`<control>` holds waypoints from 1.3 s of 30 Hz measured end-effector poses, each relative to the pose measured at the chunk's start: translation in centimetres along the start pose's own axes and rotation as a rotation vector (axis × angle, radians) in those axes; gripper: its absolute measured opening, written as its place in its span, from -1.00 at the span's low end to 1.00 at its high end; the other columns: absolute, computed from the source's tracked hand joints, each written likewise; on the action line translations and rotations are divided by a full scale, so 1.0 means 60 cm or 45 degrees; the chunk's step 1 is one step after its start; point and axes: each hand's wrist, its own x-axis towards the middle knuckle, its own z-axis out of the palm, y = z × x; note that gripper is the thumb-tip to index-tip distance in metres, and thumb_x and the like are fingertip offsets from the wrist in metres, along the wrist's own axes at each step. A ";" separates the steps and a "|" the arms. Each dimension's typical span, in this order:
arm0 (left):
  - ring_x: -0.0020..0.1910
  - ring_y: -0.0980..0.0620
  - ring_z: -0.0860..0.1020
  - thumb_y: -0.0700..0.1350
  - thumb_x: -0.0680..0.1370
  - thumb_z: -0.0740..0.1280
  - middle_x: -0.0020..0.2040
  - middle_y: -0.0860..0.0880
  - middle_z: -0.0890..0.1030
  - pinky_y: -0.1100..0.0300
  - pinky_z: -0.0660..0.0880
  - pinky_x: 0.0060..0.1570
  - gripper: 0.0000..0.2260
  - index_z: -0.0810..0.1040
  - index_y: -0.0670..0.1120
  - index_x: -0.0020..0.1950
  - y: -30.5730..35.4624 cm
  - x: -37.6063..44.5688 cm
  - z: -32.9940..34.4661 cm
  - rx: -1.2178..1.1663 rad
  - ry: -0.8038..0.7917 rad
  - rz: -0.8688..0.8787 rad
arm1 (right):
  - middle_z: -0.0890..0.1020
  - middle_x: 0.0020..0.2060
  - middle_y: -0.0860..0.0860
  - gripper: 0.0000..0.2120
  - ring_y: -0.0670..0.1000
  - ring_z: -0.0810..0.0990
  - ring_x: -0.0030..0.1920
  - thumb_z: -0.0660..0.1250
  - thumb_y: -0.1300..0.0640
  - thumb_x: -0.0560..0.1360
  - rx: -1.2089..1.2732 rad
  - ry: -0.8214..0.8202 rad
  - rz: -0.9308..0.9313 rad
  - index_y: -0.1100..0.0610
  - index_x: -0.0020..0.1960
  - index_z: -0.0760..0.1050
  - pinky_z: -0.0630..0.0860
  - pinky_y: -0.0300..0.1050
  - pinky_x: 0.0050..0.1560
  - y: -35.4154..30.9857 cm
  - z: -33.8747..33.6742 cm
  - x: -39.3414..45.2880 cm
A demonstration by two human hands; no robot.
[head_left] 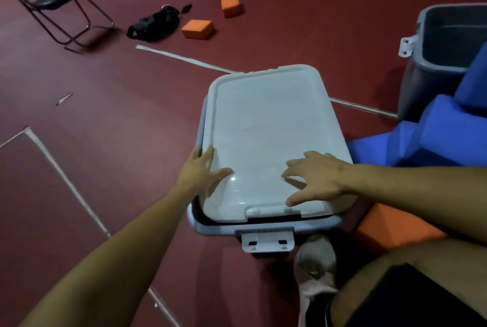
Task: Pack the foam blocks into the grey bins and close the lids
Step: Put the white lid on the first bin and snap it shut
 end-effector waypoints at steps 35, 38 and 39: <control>-0.15 -0.09 0.59 0.25 0.31 0.41 0.10 -0.09 0.47 0.08 0.60 -0.22 -0.44 0.35 0.10 0.22 -0.030 -0.075 0.005 -0.195 0.161 -0.088 | 0.45 0.38 -0.06 -0.30 0.07 0.46 0.28 0.26 -0.49 0.33 -0.214 -0.111 -0.128 -0.07 0.30 0.48 0.44 0.02 0.26 -0.014 -0.023 0.006; -0.11 -0.09 0.58 0.29 0.32 0.41 0.11 -0.08 0.47 0.06 0.60 -0.16 -0.44 0.36 0.11 0.22 -0.036 -0.089 0.010 -0.171 0.117 -0.124 | 0.53 0.26 -0.07 -0.36 0.05 0.50 0.19 0.31 -0.45 0.34 -0.212 -0.168 -0.125 -0.07 0.25 0.50 0.48 0.01 0.19 -0.024 -0.022 -0.002; -0.11 -0.09 0.59 0.28 0.34 0.41 0.11 -0.08 0.47 0.04 0.61 -0.13 -0.44 0.36 0.11 0.25 -0.040 -0.094 0.013 -0.166 0.105 -0.135 | 0.50 0.30 -0.06 -0.35 0.06 0.49 0.20 0.32 -0.45 0.33 -0.229 -0.196 -0.128 -0.07 0.26 0.49 0.48 0.02 0.21 -0.026 -0.018 -0.003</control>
